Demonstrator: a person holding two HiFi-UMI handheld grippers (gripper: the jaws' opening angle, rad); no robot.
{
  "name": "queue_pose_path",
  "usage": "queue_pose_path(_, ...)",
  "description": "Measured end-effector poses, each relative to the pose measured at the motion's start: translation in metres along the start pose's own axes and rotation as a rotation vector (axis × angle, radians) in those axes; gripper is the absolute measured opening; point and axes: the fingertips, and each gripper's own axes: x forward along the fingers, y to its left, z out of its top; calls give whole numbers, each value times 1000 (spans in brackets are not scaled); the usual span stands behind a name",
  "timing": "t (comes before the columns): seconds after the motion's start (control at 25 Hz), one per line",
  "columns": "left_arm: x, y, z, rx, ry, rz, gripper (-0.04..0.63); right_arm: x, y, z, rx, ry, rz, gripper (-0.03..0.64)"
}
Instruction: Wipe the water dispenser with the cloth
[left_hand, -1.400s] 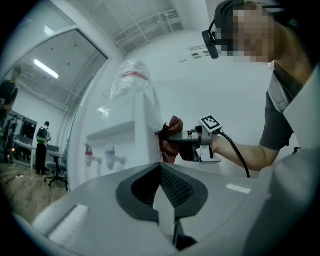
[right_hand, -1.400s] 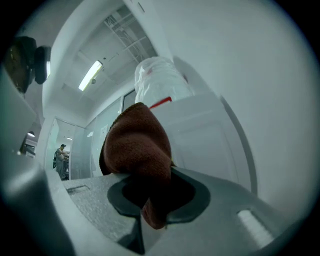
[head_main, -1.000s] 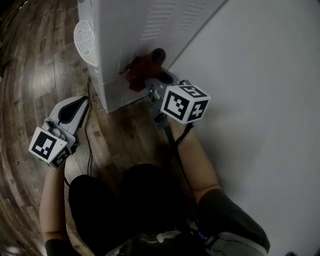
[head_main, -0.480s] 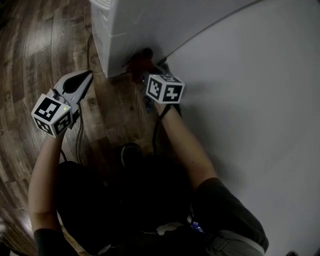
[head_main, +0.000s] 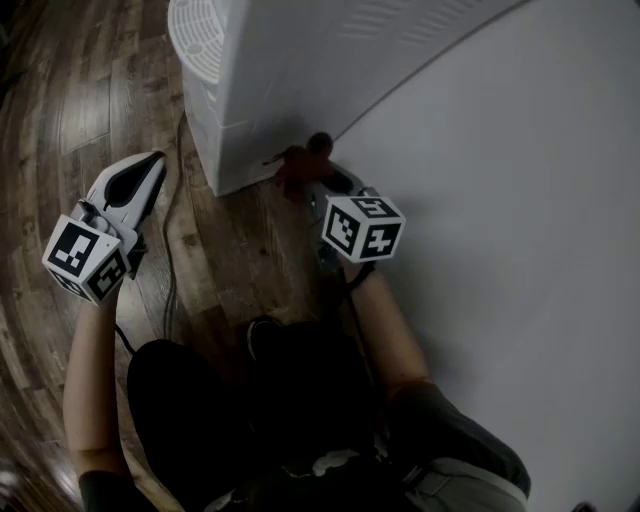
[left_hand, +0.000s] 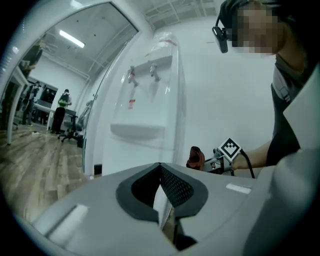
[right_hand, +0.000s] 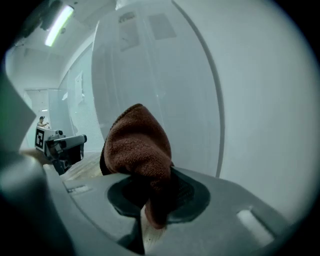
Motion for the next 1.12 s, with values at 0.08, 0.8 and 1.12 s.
queue_pose_path(0.08,4,-21,52,56,-46,-58,17,-30,3,52,-10,-92,-7,60)
queue_pose_path(0.8,38,-173,355,370,-356,-357,17,-238,29,466,-148,-798,-49,60)
queue_pose_path(1.12,54,-168,271,318,-210,-353,17,-177,11,377,-117,-641,-98,60)
